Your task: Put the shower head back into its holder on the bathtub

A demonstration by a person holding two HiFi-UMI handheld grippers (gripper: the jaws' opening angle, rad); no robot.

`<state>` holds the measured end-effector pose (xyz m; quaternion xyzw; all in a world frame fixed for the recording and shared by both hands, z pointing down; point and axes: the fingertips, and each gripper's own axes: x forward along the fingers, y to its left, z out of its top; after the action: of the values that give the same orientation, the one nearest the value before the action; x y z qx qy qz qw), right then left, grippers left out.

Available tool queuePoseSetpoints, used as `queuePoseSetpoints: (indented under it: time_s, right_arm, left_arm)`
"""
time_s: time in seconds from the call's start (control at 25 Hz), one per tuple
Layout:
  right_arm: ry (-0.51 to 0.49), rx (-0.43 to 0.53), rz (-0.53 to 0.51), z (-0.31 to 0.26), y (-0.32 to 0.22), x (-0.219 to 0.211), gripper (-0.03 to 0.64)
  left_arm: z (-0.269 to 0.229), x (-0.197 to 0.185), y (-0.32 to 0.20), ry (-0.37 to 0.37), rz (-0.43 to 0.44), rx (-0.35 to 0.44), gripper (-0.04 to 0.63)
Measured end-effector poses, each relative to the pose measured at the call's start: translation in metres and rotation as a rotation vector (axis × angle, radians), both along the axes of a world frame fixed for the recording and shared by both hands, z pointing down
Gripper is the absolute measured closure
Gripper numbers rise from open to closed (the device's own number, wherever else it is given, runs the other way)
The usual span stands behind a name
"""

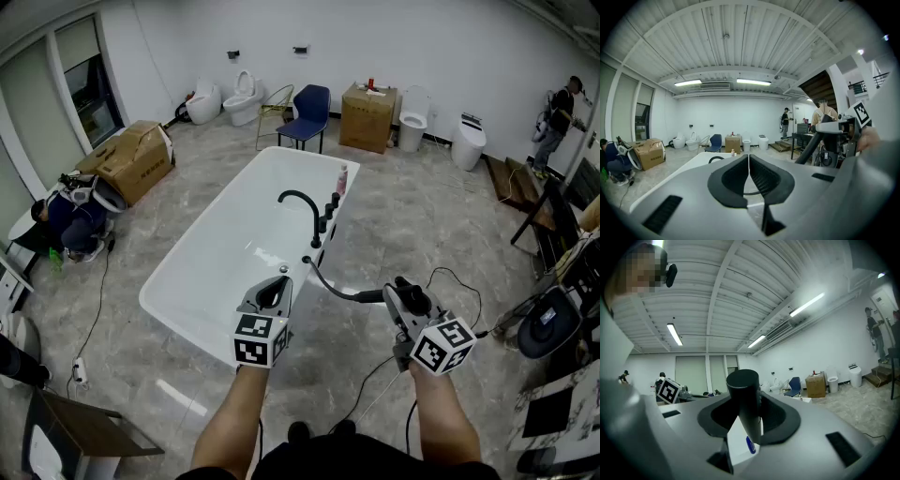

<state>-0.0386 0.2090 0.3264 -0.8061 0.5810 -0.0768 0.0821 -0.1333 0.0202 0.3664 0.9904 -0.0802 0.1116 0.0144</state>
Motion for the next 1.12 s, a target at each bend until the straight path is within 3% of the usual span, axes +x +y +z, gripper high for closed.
queuePoseSetpoints:
  time_s: [0.52, 1.12]
  right_arm:
    - [-0.019, 0.000, -0.007, 0.008, 0.019, 0.011, 0.476]
    - [-0.096, 0.024, -0.125, 0.015, 0.040, 0.016, 0.471]
  left_arm:
    - [0.006, 0.012, 0.026, -0.016, 0.006, -0.006, 0.572]
    - [0.010, 0.012, 0.067, -0.011, -0.047, -0.025, 0.572]
